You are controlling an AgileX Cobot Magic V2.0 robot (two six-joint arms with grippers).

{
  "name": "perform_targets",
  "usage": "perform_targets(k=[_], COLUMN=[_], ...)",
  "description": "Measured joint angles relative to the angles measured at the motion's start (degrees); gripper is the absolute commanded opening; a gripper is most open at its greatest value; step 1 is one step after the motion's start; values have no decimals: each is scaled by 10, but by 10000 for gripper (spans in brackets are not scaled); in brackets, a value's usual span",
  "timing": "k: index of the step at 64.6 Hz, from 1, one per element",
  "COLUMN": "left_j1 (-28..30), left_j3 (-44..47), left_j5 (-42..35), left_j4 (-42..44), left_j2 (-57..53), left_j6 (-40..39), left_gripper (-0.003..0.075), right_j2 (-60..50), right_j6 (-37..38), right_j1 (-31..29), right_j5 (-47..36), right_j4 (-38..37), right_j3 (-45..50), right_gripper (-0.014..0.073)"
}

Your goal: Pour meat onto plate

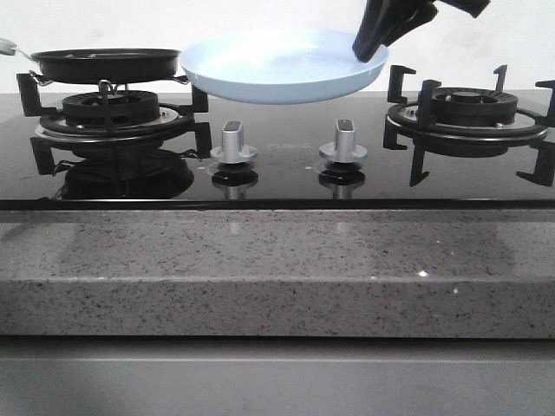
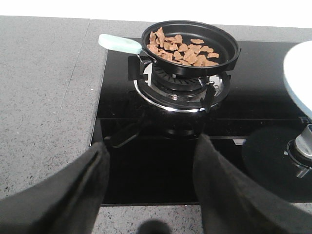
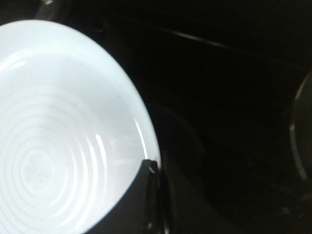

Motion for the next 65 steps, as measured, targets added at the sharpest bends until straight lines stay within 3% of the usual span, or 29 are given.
perform_targets(k=[11,29,65], left_j1=[0,0,0], left_j3=[0,0,0], left_j5=[-11,-12,-12], left_j4=[0,0,0], left_j2=[0,0,0], left_j6=[0,0,0], left_gripper=[383,383,383], right_j2=[-47,-59,-59], right_j6=[-40,-55,-55], right_j1=[0,0,0], right_j5=[-18,-52,-58], right_j4=[40,43,47], right_j3=[83,165,171], right_gripper=[-112,-112,-112])
